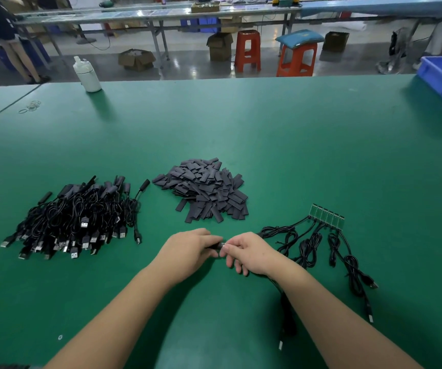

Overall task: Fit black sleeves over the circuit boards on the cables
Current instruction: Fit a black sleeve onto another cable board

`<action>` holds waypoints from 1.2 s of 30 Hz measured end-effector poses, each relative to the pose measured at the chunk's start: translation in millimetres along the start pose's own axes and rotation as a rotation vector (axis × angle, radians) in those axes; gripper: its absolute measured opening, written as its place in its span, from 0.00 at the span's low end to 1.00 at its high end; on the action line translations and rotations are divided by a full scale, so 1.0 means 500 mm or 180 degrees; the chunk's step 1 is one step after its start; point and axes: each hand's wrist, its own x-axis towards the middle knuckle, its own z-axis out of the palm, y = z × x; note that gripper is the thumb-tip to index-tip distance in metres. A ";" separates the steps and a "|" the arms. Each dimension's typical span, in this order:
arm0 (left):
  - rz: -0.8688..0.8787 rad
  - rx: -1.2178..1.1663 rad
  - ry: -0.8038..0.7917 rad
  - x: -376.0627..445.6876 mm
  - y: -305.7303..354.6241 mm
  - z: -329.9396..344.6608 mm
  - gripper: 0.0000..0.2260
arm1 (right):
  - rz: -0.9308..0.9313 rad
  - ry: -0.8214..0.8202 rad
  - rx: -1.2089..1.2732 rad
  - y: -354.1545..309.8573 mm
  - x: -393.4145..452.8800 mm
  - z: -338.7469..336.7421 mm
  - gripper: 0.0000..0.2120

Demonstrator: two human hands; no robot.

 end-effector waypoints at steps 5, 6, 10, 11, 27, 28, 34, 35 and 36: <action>0.0190 0.0524 0.0101 -0.004 0.007 0.005 0.13 | -0.0024 -0.0070 -0.0114 -0.012 -0.009 -0.004 0.13; 0.0169 0.0494 0.0080 -0.005 0.007 0.005 0.12 | -0.0032 -0.0005 -0.0135 -0.010 -0.011 -0.004 0.11; 0.0082 0.0510 -0.0071 -0.006 0.007 0.010 0.13 | -0.0113 0.0269 -0.0087 -0.006 -0.012 0.004 0.08; 0.0063 0.0475 -0.0090 -0.005 0.006 0.012 0.13 | -0.0095 0.0283 -0.0085 -0.008 -0.012 0.006 0.10; 0.0010 0.0505 -0.0287 -0.004 0.024 0.031 0.09 | 0.0212 0.0066 -0.0206 -0.030 -0.011 0.025 0.14; -0.0019 0.0553 -0.0324 -0.003 0.025 0.033 0.10 | 0.0215 0.0067 -0.0206 -0.030 -0.011 0.027 0.14; -0.0043 0.0747 -0.0262 0.000 0.038 0.035 0.13 | 0.0241 0.0053 -0.0057 -0.036 -0.012 0.024 0.14; -0.0034 0.0768 -0.0248 0.002 0.041 0.033 0.14 | 0.0246 0.0057 -0.0015 -0.037 -0.012 0.025 0.14; -0.0022 0.0797 -0.0260 0.003 0.043 0.032 0.15 | 0.0243 0.0060 0.0023 -0.036 -0.013 0.025 0.15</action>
